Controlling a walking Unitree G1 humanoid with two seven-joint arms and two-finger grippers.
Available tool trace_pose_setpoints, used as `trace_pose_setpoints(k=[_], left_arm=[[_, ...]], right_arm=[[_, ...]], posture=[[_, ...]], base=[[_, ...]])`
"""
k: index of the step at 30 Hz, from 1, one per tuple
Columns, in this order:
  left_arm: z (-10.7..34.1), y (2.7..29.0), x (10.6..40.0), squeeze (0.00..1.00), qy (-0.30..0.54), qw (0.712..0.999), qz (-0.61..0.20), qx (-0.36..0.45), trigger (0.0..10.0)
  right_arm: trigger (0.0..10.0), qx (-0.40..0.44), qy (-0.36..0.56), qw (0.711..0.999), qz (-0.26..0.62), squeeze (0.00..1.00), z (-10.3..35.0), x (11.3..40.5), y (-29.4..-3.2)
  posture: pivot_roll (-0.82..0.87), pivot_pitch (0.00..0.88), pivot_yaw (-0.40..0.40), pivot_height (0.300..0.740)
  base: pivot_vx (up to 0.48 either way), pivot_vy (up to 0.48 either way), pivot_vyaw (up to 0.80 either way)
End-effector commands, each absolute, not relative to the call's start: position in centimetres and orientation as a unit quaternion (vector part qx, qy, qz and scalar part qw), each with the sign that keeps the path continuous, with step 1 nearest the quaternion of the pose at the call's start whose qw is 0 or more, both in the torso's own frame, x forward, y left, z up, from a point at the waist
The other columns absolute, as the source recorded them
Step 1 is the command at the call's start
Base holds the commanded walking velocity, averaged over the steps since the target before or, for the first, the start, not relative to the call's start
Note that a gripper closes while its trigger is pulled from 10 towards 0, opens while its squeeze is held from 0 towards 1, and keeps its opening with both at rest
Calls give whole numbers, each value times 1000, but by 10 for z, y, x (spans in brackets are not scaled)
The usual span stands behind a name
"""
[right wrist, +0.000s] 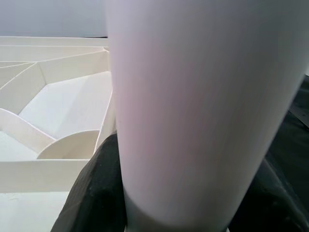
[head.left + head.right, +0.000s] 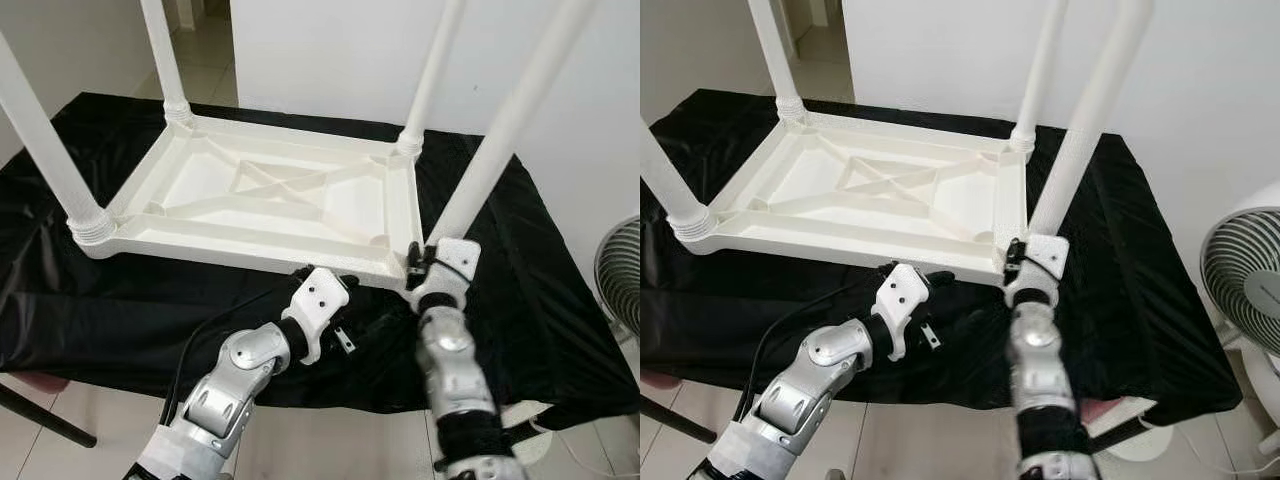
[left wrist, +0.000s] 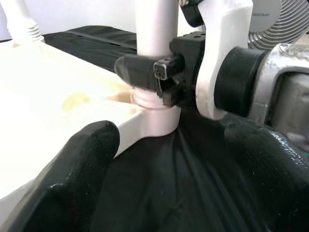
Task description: Building children table
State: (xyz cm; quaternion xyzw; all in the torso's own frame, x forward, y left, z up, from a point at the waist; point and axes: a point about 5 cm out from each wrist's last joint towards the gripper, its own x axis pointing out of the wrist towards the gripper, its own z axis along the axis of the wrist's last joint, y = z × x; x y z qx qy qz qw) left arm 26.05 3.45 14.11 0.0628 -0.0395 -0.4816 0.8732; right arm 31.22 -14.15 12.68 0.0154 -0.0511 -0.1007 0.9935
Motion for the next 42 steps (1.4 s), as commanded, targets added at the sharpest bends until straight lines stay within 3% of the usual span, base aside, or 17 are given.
trace_pose_setpoints(k=[1, 8, 9, 16, 21, 22, 31, 40, 41, 42], left_arm=[[141, 33, 259, 0, -37, 872, -483, 65, 10000], [142, 33, 259, 0, -38, 873, -482, 65, 10000], [142, 33, 260, 0, -38, 873, -481, 65, 10000], [142, 32, 260, 0, -39, 874, -480, 64, 10000], [142, 32, 260, 0, -39, 873, -482, 64, 10000], [142, 32, 260, 0, -39, 873, -483, 65, 10000], [144, 33, 263, 0, -41, 873, -482, 68, 10000], [146, 34, 265, 0, -45, 874, -479, 70, 10000], [146, 34, 265, 0, -45, 874, -479, 71, 10000], [146, 34, 265, 0, -45, 874, -479, 71, 10000]], right_arm=[[10000, -1, -21, 993, -113, 0, 115, 309, -147], [10000, 4, -21, 995, -101, 0, 119, 311, -147], [10000, 9, -25, 995, -92, 1000, 122, 310, -147], [10000, 51, -61, 997, -27, 1000, 136, 312, -149], [10000, 32, -58, 992, 110, 1000, 148, 320, -170], [10000, 14, -51, 988, 147, 0, 147, 320, -173], [10000, -54, -9, 958, 282, 0, 137, 323, -179], [10000, -68, -5, 939, 338, 0, 136, 338, -167], [7765, -72, -4, 936, 343, 0, 137, 341, -165], [7765, -72, -4, 936, 343, 0, 137, 341, -165]], posture=[[73, 69, -55, 740], [76, 67, -58, 740], [76, 68, -61, 740], [75, 68, -62, 740], [70, 68, -60, 740], [66, 64, -56, 740], [78, 54, -56, 740], [88, 43, -49, 740], [90, 42, -48, 740], [90, 42, -48, 740]], base=[[0, 0, 0], [0, 0, 0], [0, 0, 0], [0, 0, 0], [0, 0, 0], [0, 0, 0], [0, 0, 0], [0, 0, 0], [0, 0, 0], [0, 0, 0]])
